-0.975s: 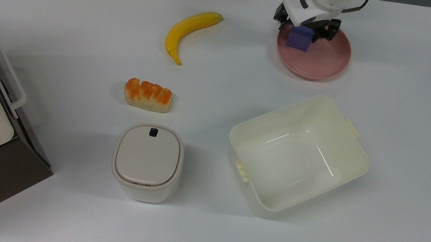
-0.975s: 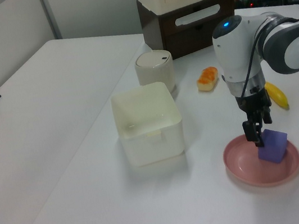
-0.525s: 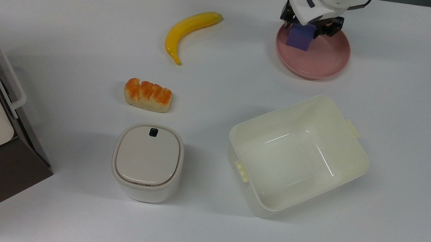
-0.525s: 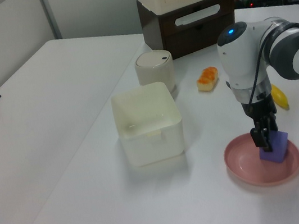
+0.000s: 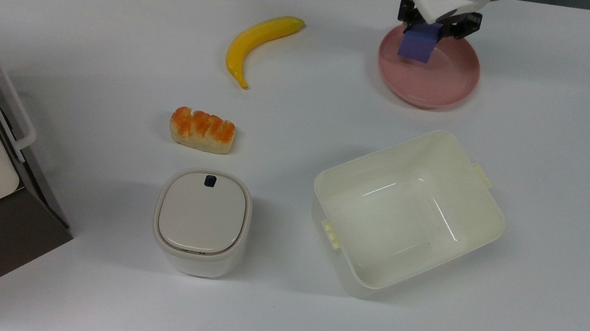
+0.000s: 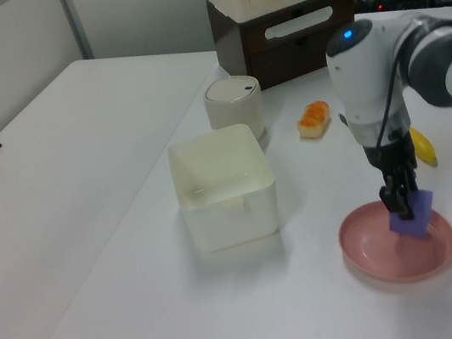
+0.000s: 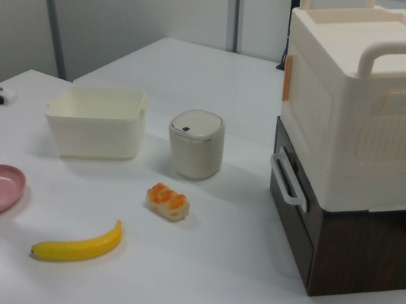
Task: Put the cube on the table
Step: 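Lift the purple cube off the plate and carry it toward the banana, then lower the cube onto the table, open the gripper and raise it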
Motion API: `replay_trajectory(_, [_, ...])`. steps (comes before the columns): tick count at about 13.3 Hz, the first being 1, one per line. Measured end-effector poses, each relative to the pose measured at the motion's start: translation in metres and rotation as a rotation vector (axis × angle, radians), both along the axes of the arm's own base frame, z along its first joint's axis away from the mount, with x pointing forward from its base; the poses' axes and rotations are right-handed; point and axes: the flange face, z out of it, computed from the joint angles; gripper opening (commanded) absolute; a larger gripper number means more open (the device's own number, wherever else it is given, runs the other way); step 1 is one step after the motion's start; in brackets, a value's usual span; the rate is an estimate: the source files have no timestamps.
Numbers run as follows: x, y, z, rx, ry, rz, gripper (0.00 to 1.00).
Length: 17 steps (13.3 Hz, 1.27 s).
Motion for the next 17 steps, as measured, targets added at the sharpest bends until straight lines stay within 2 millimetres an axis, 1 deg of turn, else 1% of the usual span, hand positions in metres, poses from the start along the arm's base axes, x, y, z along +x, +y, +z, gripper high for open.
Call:
replay_trajectory(1, [0.010, -0.005, 0.022, 0.012, -0.007, 0.018, 0.51])
replay_trajectory(2, [0.018, -0.011, 0.036, 0.020, -0.019, 0.029, 0.51])
replay_trajectory(3, [0.030, -0.024, 0.048, 0.026, -0.038, 0.042, 0.52])
replay_trajectory(4, [0.049, -0.049, 0.059, 0.030, -0.063, 0.065, 0.53])
replay_trajectory(5, [0.060, -0.068, 0.062, 0.028, -0.072, 0.085, 0.56])
replay_trajectory(6, [0.076, -0.099, 0.064, 0.027, -0.078, 0.106, 0.61])
replay_trajectory(7, [0.087, -0.120, 0.065, 0.030, -0.089, 0.106, 0.68])
replay_trajectory(8, [0.100, -0.143, 0.064, 0.034, -0.109, 0.095, 0.86])
replay_trajectory(9, [0.113, -0.168, 0.062, 0.035, -0.126, 0.082, 1.00])
replay_trajectory(10, [0.124, -0.190, 0.059, 0.031, -0.137, 0.073, 1.00])
replay_trajectory(11, [0.133, -0.207, 0.055, 0.023, -0.141, 0.066, 1.00])
replay_trajectory(12, [0.141, -0.218, 0.052, 0.014, -0.143, 0.059, 1.00])
replay_trajectory(14, [0.151, -0.232, 0.050, 0.000, -0.150, 0.044, 1.00])
replay_trajectory(17, [0.160, -0.247, 0.065, -0.002, -0.181, 0.026, 1.00])
